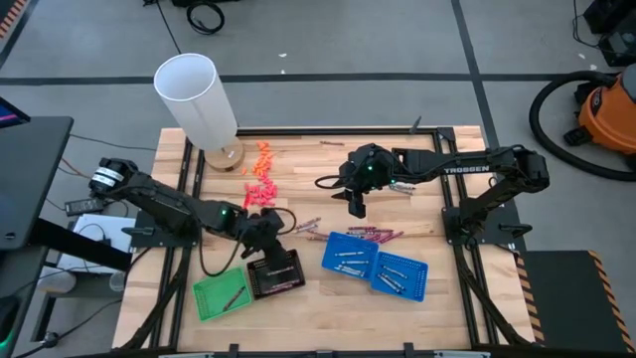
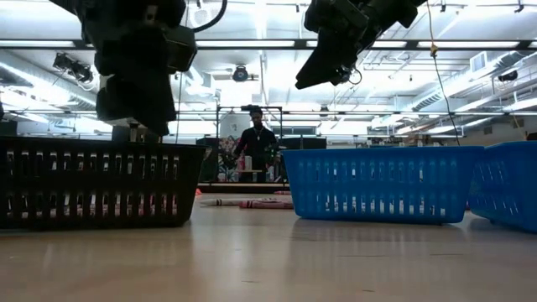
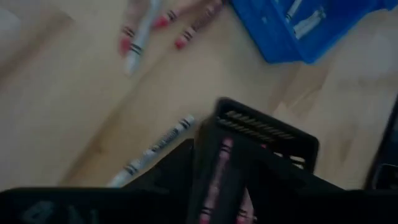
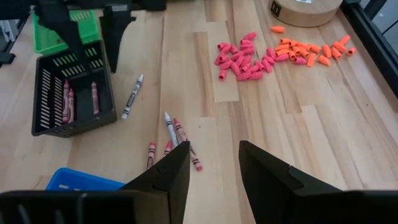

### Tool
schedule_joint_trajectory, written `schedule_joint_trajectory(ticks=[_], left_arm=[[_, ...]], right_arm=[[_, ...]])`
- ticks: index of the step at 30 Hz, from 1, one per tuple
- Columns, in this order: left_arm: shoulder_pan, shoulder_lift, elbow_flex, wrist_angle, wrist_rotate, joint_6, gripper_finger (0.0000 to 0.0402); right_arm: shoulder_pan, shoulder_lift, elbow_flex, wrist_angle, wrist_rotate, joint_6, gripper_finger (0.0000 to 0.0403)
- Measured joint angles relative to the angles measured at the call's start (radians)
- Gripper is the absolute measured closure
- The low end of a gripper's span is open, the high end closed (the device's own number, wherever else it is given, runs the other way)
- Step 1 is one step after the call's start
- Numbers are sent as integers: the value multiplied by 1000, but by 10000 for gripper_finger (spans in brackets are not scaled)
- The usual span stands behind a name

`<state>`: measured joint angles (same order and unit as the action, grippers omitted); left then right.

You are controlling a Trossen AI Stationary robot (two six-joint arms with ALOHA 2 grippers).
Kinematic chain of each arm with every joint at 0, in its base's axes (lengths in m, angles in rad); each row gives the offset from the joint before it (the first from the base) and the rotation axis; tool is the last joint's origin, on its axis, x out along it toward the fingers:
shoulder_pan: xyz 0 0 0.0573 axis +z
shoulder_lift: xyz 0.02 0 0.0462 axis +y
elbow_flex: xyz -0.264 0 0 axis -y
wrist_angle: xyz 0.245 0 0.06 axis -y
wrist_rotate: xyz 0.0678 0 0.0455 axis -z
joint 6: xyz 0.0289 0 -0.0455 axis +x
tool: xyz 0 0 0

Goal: Sort crayons
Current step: Put the white crayon into the left blue bin

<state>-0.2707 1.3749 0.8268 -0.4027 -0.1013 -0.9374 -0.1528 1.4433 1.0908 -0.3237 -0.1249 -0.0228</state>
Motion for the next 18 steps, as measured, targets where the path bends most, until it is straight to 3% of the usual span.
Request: schedule_joint_trajectory(ticks=[7,12,18], left_arm=[[41,-26,1,-136,-109,64,259],[35,16,-1,-214,-113,150,259],[10,86,0,-170,-103,243,259]], right_arm=[[0,0,0,-5,0,1,257],[0,0,0,-5,0,1,257],[0,0,0,-7,0,2,257]])
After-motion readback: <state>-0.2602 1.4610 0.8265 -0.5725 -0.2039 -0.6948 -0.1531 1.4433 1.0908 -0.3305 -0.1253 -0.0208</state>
